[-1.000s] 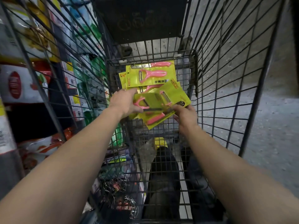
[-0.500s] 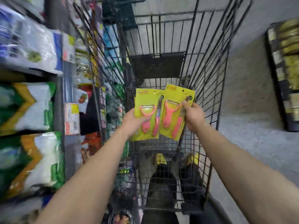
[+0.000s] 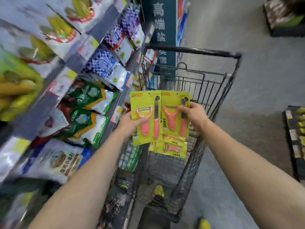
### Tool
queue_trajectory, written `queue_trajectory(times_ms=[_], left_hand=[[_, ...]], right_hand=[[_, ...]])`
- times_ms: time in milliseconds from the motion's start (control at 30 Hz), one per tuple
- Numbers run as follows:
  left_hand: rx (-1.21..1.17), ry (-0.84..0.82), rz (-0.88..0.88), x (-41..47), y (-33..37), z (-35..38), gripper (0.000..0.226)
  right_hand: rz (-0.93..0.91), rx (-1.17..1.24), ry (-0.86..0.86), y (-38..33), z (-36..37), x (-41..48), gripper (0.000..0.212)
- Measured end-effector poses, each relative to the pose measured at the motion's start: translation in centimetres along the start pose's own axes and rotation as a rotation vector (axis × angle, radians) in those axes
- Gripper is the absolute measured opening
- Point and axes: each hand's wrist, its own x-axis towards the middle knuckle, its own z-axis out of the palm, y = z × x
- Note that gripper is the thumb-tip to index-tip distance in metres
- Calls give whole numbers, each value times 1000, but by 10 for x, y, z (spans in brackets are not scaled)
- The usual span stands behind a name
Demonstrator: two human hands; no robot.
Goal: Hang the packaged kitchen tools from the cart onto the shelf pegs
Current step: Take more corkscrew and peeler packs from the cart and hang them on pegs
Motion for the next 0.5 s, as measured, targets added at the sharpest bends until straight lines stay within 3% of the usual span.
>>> queue_trajectory(times_ms=[100,233,400,500], left_hand=[[-34,177,43,-61,-5,-14,54],[-92,351,52,-152,-17,-35,44],[-176,565,41,-267,-41,-76,44],[-227,685,29,-337,-67,-101,32]], right_hand=[[-82,-27,-130,-20,9,-38,4],[-156,-107,-282,-38,33,-99,12],[-240,-182,-494,-59,86,-174,8],[-284,-250,-589,-62,129,-225,24]])
